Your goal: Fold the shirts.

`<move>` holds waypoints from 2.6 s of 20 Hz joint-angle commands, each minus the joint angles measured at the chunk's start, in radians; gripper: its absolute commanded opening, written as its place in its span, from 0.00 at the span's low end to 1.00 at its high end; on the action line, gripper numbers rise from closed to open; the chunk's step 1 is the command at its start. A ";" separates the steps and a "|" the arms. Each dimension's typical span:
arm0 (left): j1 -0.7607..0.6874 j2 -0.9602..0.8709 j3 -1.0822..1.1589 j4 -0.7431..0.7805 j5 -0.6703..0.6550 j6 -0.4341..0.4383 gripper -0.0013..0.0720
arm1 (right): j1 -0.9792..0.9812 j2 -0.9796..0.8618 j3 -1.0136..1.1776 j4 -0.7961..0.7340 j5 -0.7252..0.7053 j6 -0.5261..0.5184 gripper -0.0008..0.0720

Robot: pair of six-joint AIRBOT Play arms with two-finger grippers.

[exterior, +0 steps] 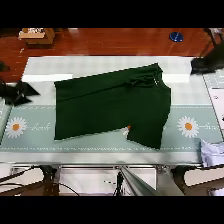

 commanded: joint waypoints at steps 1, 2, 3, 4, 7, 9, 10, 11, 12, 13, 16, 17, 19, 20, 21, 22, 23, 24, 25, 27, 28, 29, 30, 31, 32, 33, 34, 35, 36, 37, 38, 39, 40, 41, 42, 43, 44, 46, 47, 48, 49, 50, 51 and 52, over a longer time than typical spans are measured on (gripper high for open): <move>0.057 0.079 -0.282 -0.007 -0.042 0.058 0.86 | -0.155 0.030 -0.222 0.202 0.037 -0.045 0.58; 0.056 0.079 -0.337 -0.008 -0.038 0.061 0.86 | -0.190 0.035 -0.284 0.277 0.039 -0.071 0.61; 0.057 0.078 -0.383 -0.016 -0.024 0.078 0.86 | -0.221 0.046 -0.344 0.345 0.032 -0.103 0.61; 0.056 0.079 -0.412 -0.016 -0.005 0.086 0.86 | -0.242 0.061 -0.389 0.384 0.014 -0.132 0.61; 0.055 0.074 -0.460 -0.016 0.038 0.100 0.86 | -0.279 0.124 -0.476 0.398 -0.081 -0.167 0.60; 0.049 0.065 -0.470 -0.017 0.055 0.098 0.86 | -0.285 0.156 -0.495 0.396 -0.129 -0.177 0.60; 0.041 0.056 -0.471 -0.017 0.056 0.098 0.86 | -0.285 0.165 -0.495 0.397 -0.134 -0.183 0.60; 0.032 0.048 -0.471 -0.015 0.060 0.098 0.86 | -0.285 0.171 -0.495 0.399 -0.135 -0.183 0.60; 0.023 0.041 -0.472 -0.015 0.065 0.098 0.86 | -0.285 0.173 -0.495 0.399 -0.134 -0.182 0.60; 0.010 0.034 -0.472 -0.015 0.073 0.098 0.86 | -0.285 0.173 -0.495 0.399 -0.131 -0.182 0.60; -0.028 0.024 -0.472 -0.016 0.115 0.096 0.86 | -0.285 0.173 -0.495 0.409 -0.122 -0.182 0.60; -0.046 0.024 -0.472 -0.016 0.136 0.077 0.85 | -0.285 0.173 -0.495 0.409 -0.118 -0.182 0.60; -0.092 0.024 -0.472 -0.017 0.177 0.053 0.85 | -0.285 0.173 -0.495 0.409 -0.111 -0.182 0.60; -0.115 0.020 -0.472 -0.024 0.192 0.051 0.84 | -0.285 0.173 -0.494 0.409 -0.106 -0.182 0.60; -0.139 0.011 -0.472 -0.031 0.204 0.043 0.84 | -0.285 0.174 -0.495 0.409 -0.102 -0.181 0.60; -0.160 0.000 -0.472 -0.037 0.219 0.026 0.84 | -0.285 0.177 -0.494 0.410 -0.103 -0.181 0.60; -0.180 -0.017 -0.472 -0.049 0.231 0.014 0.84 | -0.285 0.186 -0.495 0.412 -0.105 -0.181 0.60; -0.196 -0.034 -0.472 -0.066 0.237 0.013 0.59 | -0.285 0.197 -0.495 0.419 -0.106 -0.181 0.60; -0.208 -0.049 -0.472 -0.079 0.236 0.014 0.08 | -0.285 0.208 -0.495 0.428 -0.106 -0.180 0.60; -0.220 -0.054 -0.471 -0.079 0.233 0.027 0.05 | -0.285 0.225 -0.495 0.417 -0.109 -0.178 0.60; -0.218 -0.054 -0.471 -0.079 0.222 0.030 0.05 | -0.289 0.227 -0.498 0.397 -0.110 -0.178 0.61; -0.217 -0.054 -0.471 -0.076 0.210 0.036 0.05 | -0.301 0.227 -0.517 0.402 -0.112 -0.178 0.65; -0.217 -0.054 -0.471 -0.076 0.197 0.051 0.05 | -0.319 0.227 -0.548 0.417 -0.111 -0.178 0.67; -0.217 -0.054 -0.471 -0.076 0.190 0.060 0.05 | -0.340 0.227 -0.592 0.439 -0.110 -0.177 0.67; -0.218 -0.054 -0.471 -0.076 0.190 0.060 0.05 | -0.356 0.227 -0.638 0.469 -0.113 -0.177 0.67; -0.217 -0.054 -0.471 -0.076 0.191 0.060 0.05 | -0.365 0.227 -0.686 0.501 -0.121 -0.181 0.67; -0.217 -0.054 -0.470 -0.076 0.192 0.069 0.05 | -0.365 0.227 -0.728 0.523 -0.138 -0.187 0.67; -0.217 -0.054 -0.470 -0.076 0.192 0.075 0.05 | -0.356 0.227 -0.762 0.549 -0.164 -0.193 0.67; -0.217 -0.054 -0.470 -0.076 0.192 0.075 0.05 | -0.342 0.227 -0.792 0.572 -0.196 -0.194 0.67; -0.217 -0.054 -0.470 -0.076 0.192 0.075 0.05 | -0.324 0.227 -0.816 0.586 -0.229 -0.195 0.67; -0.217 -0.054 -0.470 -0.076 0.192 0.075 0.05 | -0.301 0.227 -0.836 0.589 -0.259 -0.194 0.67; -0.217 -0.054 -0.470 -0.076 0.192 0.075 0.05 | -0.273 0.227 -0.855 0.588 -0.292 -0.194 0.67; -0.217 -0.054 -0.470 -0.076 0.192 0.075 0.05 | -0.242 0.227 -0.872 0.588 -0.327 -0.194 0.67; -0.217 -0.054 -0.470 -0.076 0.192 0.075 0.05 | -0.213 0.226 -0.885 0.588 -0.364 -0.193 0.67; -0.217 -0.054 -0.470 -0.076 0.192 0.075 0.05 | -0.187 0.225 -0.894 0.587 -0.402 -0.192 0.67; -0.217 -0.054 -0.470 -0.076 0.192 0.075 0.05 | -0.163 0.225 -0.898 0.585 -0.433 -0.181 0.66; -0.217 -0.054 -0.470 -0.076 0.192 0.076 0.05 | -0.147 0.222 -0.898 0.579 -0.450 -0.169 0.66; -0.217 -0.054 -0.470 -0.076 0.191 0.083 0.05 | -0.132 0.211 -0.898 0.581 -0.469 -0.144 0.66; -0.217 -0.054 -0.470 -0.076 0.192 0.083 0.05 | -0.132 0.203 -0.898 0.581 -0.470 -0.137 0.66; -0.217 -0.054 -0.470 -0.076 0.191 0.083 0.05 | -0.132 0.195 -0.898 0.579 -0.468 -0.126 0.66; -0.217 -0.054 -0.470 -0.076 0.191 0.083 0.05 | -0.132 0.187 -0.898 0.580 -0.463 -0.119 0.66; -0.217 -0.054 -0.470 -0.076 0.192 0.086 0.05 | -0.132 0.177 -0.898 0.580 -0.455 -0.116 0.66; -0.217 -0.054 -0.470 -0.076 0.192 0.087 0.05 | -0.132 0.170 -0.898 0.580 -0.449 -0.113 0.66; -0.217 -0.054 -0.468 -0.076 0.192 0.087 0.05 | -0.130 0.163 -0.898 0.581 -0.447 -0.111 0.66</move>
